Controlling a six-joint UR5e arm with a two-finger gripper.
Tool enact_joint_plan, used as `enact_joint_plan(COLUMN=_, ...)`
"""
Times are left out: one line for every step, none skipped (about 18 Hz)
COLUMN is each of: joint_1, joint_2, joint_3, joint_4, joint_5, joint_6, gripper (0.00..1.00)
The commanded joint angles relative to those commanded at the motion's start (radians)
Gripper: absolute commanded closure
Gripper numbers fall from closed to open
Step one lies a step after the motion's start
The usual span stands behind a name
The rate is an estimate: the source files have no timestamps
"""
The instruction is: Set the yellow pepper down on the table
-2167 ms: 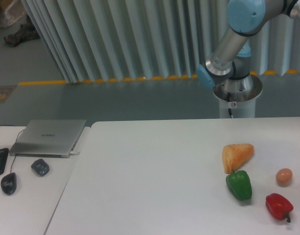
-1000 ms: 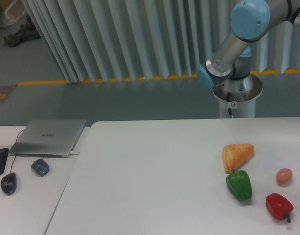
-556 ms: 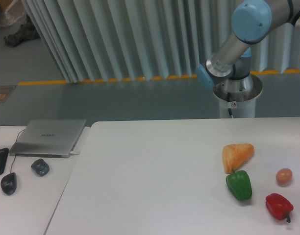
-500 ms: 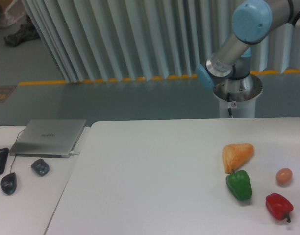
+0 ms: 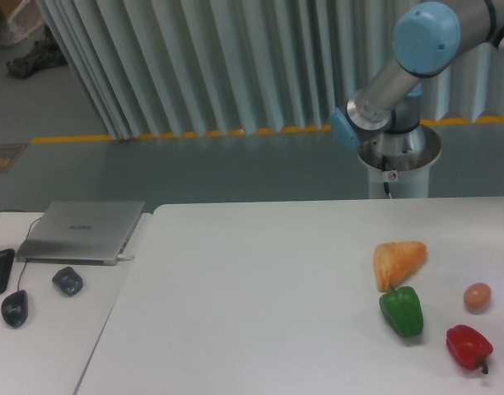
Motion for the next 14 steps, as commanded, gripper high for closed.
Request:
enact_joint_plan(joint_1=0.000, joint_2=0.005, joint_3=-0.002, joint_4=-0.003, joint_5=0.000, joint_6=0.000, gripper=0.79)
enact_joint_plan(joint_1=0.002, joint_2=0.009, joint_3=-0.005, joint_4=-0.003, joint_5=-0.006, joint_6=-0.002, gripper=0.79)
enact_joint_plan(joint_1=0.003, joint_2=0.021, joint_3=-0.008, joint_4=-0.008, joint_5=-0.023, joint_6=-0.002, gripper=0.79)
enact_joint_plan(joint_1=0.008, joint_2=0.035, joint_3=-0.014, joint_4=-0.011, joint_5=-0.047, joint_6=-0.003, gripper=0.79)
enact_joint_plan(joint_1=0.020, joint_2=0.063, joint_3=-0.038, joint_4=-0.014, joint_5=-0.086, joint_6=-0.005, gripper=0.79)
enact_joint_plan(joint_1=0.031, joint_2=0.087, joint_3=-0.064, joint_4=-0.015, joint_5=-0.106, joint_6=-0.006, gripper=0.79)
enact_joint_plan(joint_1=0.041, joint_2=0.116, joint_3=-0.092, joint_4=-0.017, joint_5=-0.126, joint_6=-0.006, gripper=0.79)
enact_joint_plan(joint_1=0.051, joint_2=0.149, joint_3=-0.116, joint_4=-0.031, joint_5=-0.139, joint_6=-0.006, gripper=0.79)
enact_joint_plan(joint_1=0.055, joint_2=0.181, joint_3=-0.139, joint_4=-0.055, joint_5=-0.152, joint_6=-0.006, gripper=0.79)
enact_joint_plan(joint_1=0.063, joint_2=0.216, joint_3=-0.155, joint_4=-0.081, joint_5=-0.161, joint_6=-0.006, gripper=0.79)
enact_joint_plan(joint_1=0.069, joint_2=0.250, joint_3=-0.164, joint_4=-0.121, joint_5=-0.173, joint_6=-0.008, gripper=0.79)
enact_joint_plan(joint_1=0.075, joint_2=0.282, joint_3=-0.172, joint_4=-0.170, joint_5=-0.192, joint_6=-0.011, gripper=0.79)
enact_joint_plan(joint_1=0.080, joint_2=0.319, joint_3=-0.176, joint_4=-0.214, joint_5=-0.205, joint_6=-0.017, gripper=0.79)
enact_joint_plan(joint_1=0.077, joint_2=0.357, joint_3=-0.181, joint_4=-0.253, joint_5=-0.213, joint_6=-0.041, gripper=0.78)
